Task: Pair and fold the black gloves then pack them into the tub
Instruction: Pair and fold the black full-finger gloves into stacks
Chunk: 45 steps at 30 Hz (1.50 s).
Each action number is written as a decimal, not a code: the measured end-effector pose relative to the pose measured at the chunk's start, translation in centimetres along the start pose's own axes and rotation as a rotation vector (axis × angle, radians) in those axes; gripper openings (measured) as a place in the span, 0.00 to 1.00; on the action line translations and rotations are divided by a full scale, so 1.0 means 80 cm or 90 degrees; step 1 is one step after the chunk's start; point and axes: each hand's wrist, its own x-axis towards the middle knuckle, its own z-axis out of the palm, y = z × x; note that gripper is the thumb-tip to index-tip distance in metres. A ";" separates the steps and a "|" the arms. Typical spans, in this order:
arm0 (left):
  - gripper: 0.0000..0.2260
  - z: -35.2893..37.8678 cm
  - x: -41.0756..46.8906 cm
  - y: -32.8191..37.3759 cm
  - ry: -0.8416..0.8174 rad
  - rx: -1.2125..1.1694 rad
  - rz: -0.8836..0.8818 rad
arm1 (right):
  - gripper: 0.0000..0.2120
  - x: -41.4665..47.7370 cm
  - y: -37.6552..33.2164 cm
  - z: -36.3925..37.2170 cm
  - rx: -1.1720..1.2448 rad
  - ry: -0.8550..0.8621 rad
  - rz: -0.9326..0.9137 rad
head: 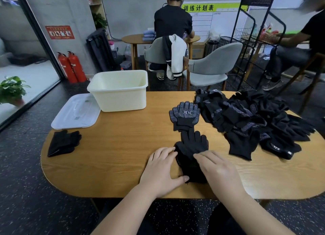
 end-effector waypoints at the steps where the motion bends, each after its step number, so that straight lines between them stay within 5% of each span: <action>1: 0.43 0.000 0.000 0.001 0.002 0.000 0.001 | 0.15 -0.007 -0.002 0.000 -0.003 -0.016 -0.022; 6: 0.44 -0.001 -0.001 0.001 0.004 -0.006 -0.004 | 0.18 -0.044 -0.019 0.019 0.022 -0.097 -0.020; 26: 0.44 -0.001 -0.001 0.002 -0.023 0.018 0.007 | 0.13 -0.034 -0.017 0.011 0.076 -0.134 -0.022; 32: 0.43 0.001 0.001 0.000 -0.015 0.022 -0.001 | 0.15 -0.007 -0.005 -0.005 0.196 -0.136 0.103; 36: 0.42 0.004 0.001 0.002 -0.007 0.032 -0.014 | 0.23 0.016 0.002 0.013 0.093 -0.292 0.168; 39: 0.43 0.003 0.001 0.002 -0.008 0.021 -0.020 | 0.25 0.042 -0.001 0.019 0.053 -0.298 0.254; 45: 0.46 0.002 0.002 0.003 -0.008 0.021 -0.025 | 0.29 0.069 -0.013 0.045 -0.057 -0.383 0.243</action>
